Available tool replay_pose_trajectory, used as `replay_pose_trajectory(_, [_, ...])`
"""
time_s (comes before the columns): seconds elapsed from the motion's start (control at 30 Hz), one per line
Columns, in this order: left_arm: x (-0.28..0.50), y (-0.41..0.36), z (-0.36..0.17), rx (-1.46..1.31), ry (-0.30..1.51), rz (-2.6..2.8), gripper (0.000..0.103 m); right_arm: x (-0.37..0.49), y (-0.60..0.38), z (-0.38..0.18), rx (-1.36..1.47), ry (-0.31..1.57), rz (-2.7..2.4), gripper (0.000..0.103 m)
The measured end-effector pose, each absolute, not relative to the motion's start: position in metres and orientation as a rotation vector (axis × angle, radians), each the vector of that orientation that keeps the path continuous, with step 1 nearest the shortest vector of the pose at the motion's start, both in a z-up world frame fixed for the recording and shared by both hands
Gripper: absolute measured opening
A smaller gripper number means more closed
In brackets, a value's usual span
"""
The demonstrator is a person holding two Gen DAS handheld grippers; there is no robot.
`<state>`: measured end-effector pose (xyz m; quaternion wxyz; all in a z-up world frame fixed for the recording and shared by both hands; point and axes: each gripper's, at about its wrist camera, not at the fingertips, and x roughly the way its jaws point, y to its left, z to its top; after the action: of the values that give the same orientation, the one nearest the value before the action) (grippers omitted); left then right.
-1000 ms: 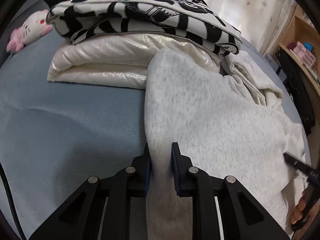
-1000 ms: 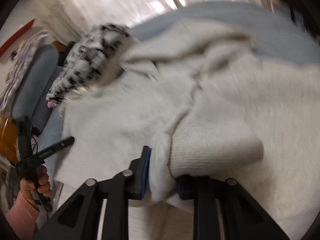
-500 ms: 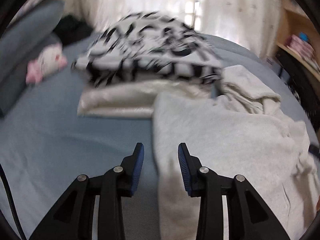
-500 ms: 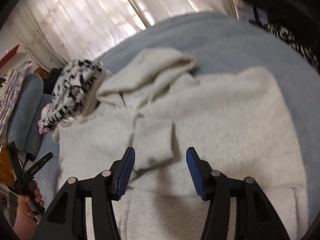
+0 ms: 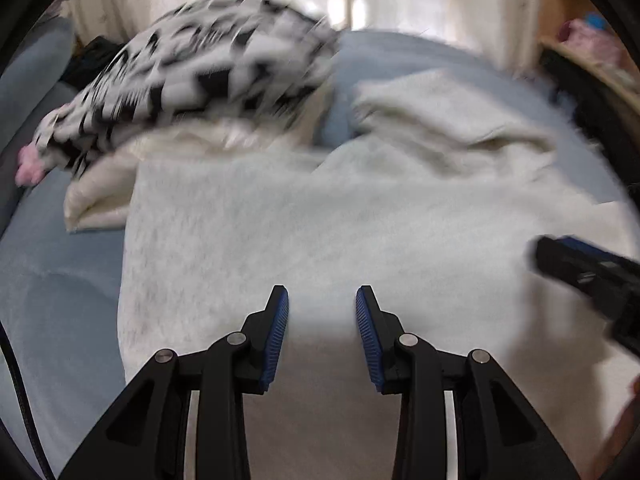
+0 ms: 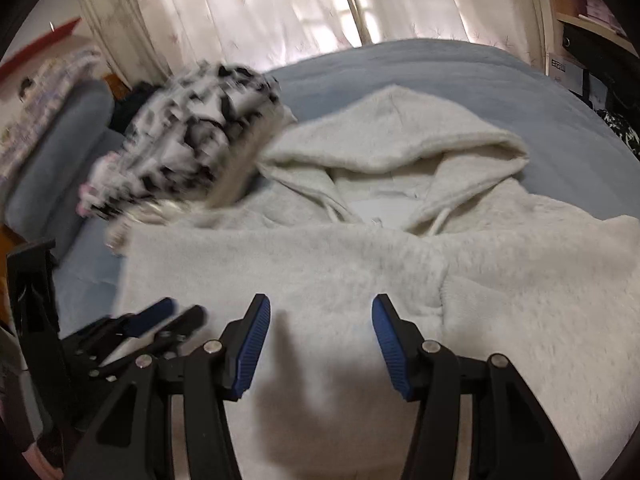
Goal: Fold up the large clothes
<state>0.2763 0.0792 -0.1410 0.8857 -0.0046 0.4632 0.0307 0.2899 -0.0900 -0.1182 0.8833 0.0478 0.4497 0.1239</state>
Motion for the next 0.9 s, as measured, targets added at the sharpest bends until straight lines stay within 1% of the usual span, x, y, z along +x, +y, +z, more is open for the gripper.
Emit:
replay_pose_trajectory(0.03, [0.278,0.086,-0.148,-0.027,0.968,0.079,0.034,0.294,-0.093,-0.125,0.083,0.946,0.242,0.045])
replay_pose_trajectory(0.1, [0.277,0.104,-0.152,-0.105,0.938,0.050,0.034,0.299,-0.108,-0.134,0.065,0.953,0.225,0.023])
replay_pose_trajectory(0.13, [0.276,0.109,-0.152,-0.131,0.935,0.042,0.034,0.299,-0.114,-0.135,0.064,0.957,0.217,0.003])
replay_pose_trajectory(0.17, [0.275,0.112,-0.151,-0.135,0.933,0.039,0.033,0.299,-0.126,-0.135,0.087,0.960,0.227,0.000])
replay_pose_trajectory(0.4, [0.274,0.121,-0.150,-0.134,0.935,0.037,0.033,0.286,-0.166,-0.128,0.159,0.957,0.248,0.000])
replay_pose_trajectory(0.47, [0.276,0.120,-0.149,-0.124,0.944,0.044,0.033,0.283,-0.170,-0.125,0.178,0.962,0.250,0.002])
replay_pose_trajectory(0.57, [0.274,0.119,-0.141,-0.126,0.961,0.052,0.033,0.278,-0.173,-0.121,0.189,0.968,0.246,0.003])
replay_pose_trajectory(0.83, [0.252,0.122,-0.110,-0.152,0.966,0.058,0.036,0.256,-0.179,-0.108,0.247,0.985,0.270,0.003])
replay_pose_trajectory(0.9, [0.243,0.117,-0.102,-0.132,0.961,0.046,0.040,0.247,-0.178,-0.101,0.237,0.970,0.281,0.003])
